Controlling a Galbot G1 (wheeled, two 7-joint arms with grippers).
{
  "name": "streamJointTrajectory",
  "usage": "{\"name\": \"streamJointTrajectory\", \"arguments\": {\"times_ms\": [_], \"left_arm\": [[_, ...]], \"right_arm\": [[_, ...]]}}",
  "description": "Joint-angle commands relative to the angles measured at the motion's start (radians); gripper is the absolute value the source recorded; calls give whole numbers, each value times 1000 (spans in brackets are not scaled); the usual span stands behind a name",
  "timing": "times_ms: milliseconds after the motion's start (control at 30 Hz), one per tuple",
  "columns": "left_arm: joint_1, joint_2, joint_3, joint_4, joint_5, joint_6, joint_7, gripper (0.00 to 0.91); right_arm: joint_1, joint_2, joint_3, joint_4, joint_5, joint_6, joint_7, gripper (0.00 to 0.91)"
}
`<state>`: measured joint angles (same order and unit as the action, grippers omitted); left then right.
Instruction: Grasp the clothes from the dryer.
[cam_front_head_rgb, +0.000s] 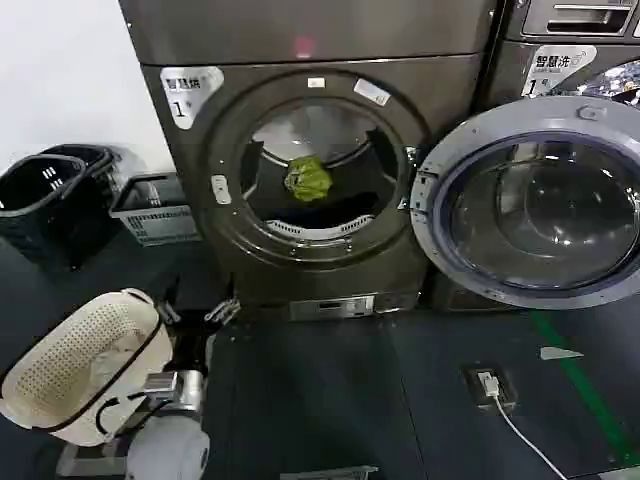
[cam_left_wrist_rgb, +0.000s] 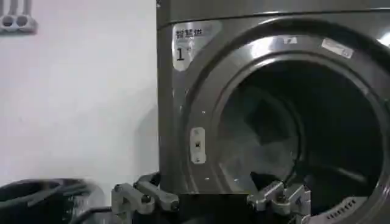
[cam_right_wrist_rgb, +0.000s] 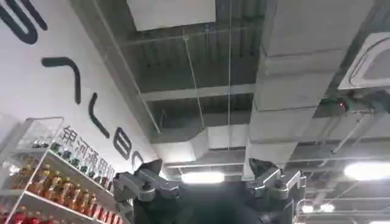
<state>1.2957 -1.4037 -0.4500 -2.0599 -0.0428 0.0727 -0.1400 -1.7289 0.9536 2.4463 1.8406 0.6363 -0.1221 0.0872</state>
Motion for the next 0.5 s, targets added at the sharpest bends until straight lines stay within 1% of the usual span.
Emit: {"name": "streamJointTrajectory", "arguments": {"times_ms": [33,500], "left_arm": [[-1,0,-1,-5,2,1,7,907],[-4,-13,-1,-10,9,9,4,907]], "right_arm": [[2,1,-3,4,0,26,-21,907],[-5,-2,11,-2,18,37,-21,907]]}}
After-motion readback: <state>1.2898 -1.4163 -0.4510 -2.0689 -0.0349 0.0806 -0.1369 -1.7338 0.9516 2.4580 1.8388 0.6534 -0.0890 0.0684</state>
